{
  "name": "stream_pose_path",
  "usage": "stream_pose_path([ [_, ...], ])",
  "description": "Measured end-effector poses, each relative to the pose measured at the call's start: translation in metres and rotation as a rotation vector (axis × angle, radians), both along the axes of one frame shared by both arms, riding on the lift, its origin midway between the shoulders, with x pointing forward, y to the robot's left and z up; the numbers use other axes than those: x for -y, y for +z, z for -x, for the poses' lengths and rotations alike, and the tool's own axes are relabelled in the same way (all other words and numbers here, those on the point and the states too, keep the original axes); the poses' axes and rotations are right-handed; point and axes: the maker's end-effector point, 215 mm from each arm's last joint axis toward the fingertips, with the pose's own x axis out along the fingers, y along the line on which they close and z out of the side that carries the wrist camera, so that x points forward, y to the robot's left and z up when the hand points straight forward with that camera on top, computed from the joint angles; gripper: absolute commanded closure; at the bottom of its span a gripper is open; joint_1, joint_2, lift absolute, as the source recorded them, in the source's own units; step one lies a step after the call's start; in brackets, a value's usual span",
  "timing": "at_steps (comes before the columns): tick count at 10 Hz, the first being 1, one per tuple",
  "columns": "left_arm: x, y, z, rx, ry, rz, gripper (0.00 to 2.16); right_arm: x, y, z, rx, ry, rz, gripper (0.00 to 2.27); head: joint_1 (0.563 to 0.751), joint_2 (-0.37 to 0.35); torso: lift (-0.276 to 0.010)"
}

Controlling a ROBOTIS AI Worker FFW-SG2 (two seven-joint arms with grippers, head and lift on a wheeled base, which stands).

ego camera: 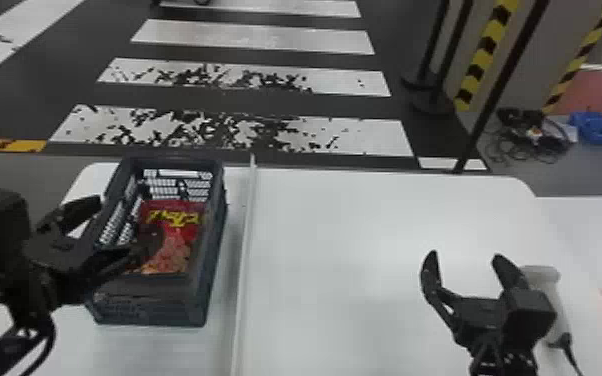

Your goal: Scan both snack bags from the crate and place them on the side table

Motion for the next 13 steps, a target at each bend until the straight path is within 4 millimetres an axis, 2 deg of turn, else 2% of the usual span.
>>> stream_pose_path([
  [2,-0.014,-0.003,-0.036,-0.037,-0.013,-0.035,0.1,0.009,-0.003,0.003,-0.005,-0.015,-0.011,0.06,0.695,-0.051,-0.098],
  [5,-0.014,-0.023,-0.078,-0.094,-0.07,-0.124,0.1,0.012,0.0,0.005,0.008,-0.021,-0.008,0.06,0.695,-0.052,-0.098],
  [8,-0.009,-0.048,-0.109,-0.162,-0.162,-0.225,0.09,0.008,-0.001,0.001,0.008,-0.013,-0.007,0.06,0.695,-0.052,-0.098],
  [10,-0.003,-0.055,-0.127,-0.206,-0.236,-0.26,0.07,0.006,0.0,-0.001,0.01,-0.009,-0.008,0.06,0.695,-0.053,-0.098],
  [13,0.009,-0.068,-0.134,-0.284,-0.355,-0.311,0.07,0.007,-0.001,-0.002,0.011,-0.012,-0.012,0.06,0.695,-0.065,-0.098],
])
